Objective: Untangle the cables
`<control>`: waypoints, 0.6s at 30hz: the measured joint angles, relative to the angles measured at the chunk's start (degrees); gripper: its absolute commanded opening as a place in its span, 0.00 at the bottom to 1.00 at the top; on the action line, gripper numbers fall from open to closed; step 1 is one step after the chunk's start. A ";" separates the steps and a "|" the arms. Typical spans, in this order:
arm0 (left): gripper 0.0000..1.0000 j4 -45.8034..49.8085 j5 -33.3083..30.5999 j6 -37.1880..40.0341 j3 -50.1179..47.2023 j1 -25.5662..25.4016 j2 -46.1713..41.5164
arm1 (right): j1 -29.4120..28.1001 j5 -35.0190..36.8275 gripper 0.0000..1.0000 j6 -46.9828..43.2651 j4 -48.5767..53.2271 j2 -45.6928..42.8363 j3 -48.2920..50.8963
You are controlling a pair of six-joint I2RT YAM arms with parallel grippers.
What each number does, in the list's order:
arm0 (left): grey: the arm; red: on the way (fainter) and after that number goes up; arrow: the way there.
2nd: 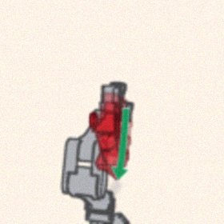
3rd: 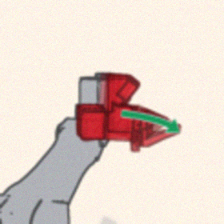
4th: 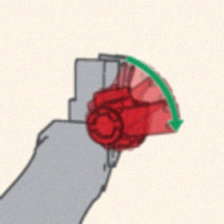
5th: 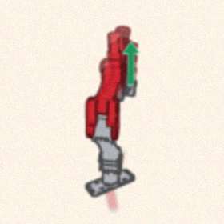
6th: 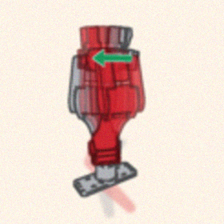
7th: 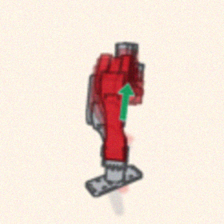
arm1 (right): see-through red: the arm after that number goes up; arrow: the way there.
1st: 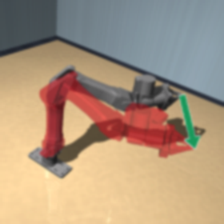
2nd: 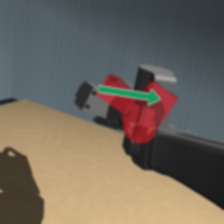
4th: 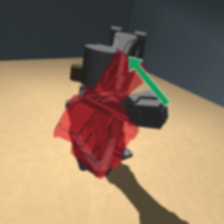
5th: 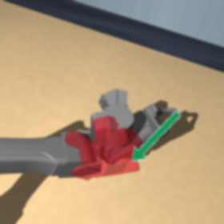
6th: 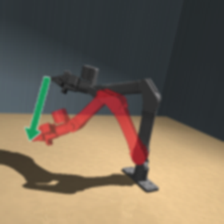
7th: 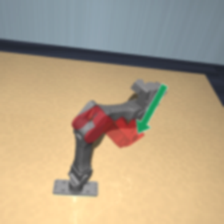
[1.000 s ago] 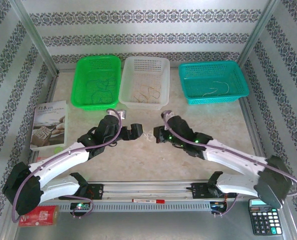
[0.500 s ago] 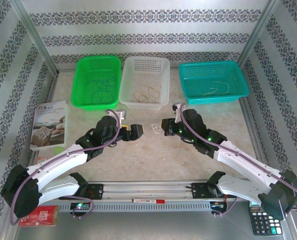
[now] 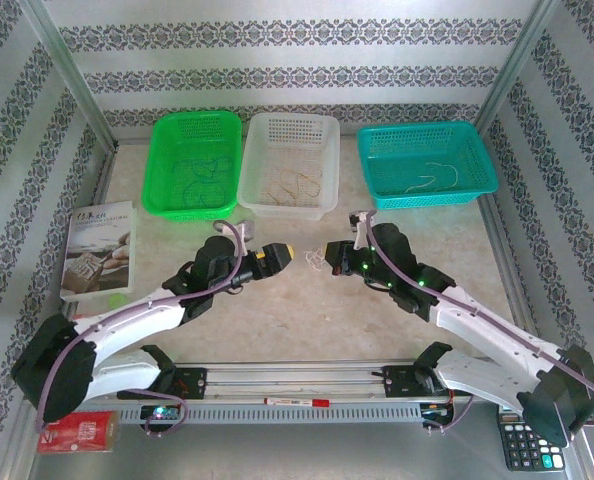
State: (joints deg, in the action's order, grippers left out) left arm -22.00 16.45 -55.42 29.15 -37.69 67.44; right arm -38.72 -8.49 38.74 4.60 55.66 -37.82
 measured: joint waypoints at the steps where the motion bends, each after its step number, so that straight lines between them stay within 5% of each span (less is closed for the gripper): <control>1: 0.83 -1.33 0.11 -1.16 -0.15 0.00 1.11 | 0.00 -0.35 0.00 0.28 -0.66 -0.35 0.42; 18: 0.62 -21.14 3.23 -12.90 0.13 -0.02 14.12 | 0.37 -3.02 0.00 3.15 -5.66 -3.02 1.95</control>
State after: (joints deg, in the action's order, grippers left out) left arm -43.13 19.68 -68.31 29.28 -37.71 81.56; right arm -38.35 -11.51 41.89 -1.06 52.64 -35.88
